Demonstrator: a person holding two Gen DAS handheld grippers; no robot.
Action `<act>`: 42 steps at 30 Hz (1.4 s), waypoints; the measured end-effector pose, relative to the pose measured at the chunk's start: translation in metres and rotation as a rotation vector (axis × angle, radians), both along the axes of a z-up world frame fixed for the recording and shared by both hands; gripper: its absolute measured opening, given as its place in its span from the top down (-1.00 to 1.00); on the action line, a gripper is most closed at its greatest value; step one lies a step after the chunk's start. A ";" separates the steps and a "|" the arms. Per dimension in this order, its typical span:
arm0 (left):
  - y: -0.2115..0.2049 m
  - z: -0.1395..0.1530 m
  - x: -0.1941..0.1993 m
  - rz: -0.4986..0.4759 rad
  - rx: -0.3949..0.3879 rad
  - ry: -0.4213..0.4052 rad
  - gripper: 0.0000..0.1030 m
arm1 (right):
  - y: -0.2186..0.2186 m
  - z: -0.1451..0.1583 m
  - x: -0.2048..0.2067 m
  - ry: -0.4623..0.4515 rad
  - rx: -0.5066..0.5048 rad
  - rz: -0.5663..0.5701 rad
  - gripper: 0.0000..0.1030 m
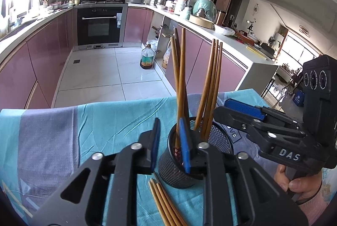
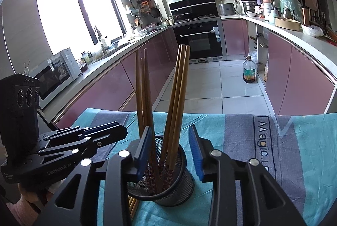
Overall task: Organize utensils
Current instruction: 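Open the left tool to release the chopstick inside the cup, then withdraw the left tool from the cup toward the chopstick pile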
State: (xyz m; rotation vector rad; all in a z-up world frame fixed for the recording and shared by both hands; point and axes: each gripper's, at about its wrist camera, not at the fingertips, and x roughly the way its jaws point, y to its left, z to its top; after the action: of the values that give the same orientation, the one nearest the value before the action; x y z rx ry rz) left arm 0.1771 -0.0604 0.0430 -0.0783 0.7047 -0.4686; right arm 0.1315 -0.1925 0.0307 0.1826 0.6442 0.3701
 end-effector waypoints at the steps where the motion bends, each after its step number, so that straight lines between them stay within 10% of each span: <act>1: 0.002 -0.001 -0.001 0.004 0.002 -0.002 0.42 | 0.000 0.000 -0.001 -0.003 0.000 -0.002 0.06; 15: 0.042 -0.017 -0.049 0.102 0.077 -0.052 -0.44 | 0.000 0.005 -0.066 -0.085 0.014 0.057 -0.26; 30: 0.054 -0.097 -0.093 0.088 0.170 0.106 -0.42 | 0.050 -0.082 -0.088 0.185 -0.044 0.187 0.04; 42: 0.043 -0.117 -0.102 0.045 0.174 0.154 -0.37 | 0.066 -0.095 -0.092 0.219 -0.115 0.174 0.17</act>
State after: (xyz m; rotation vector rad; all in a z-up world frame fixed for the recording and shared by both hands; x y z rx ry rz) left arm 0.0747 -0.0175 -0.0744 0.0339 0.8904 -0.3589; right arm 0.0399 -0.1266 -0.0648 0.0573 0.8988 0.4836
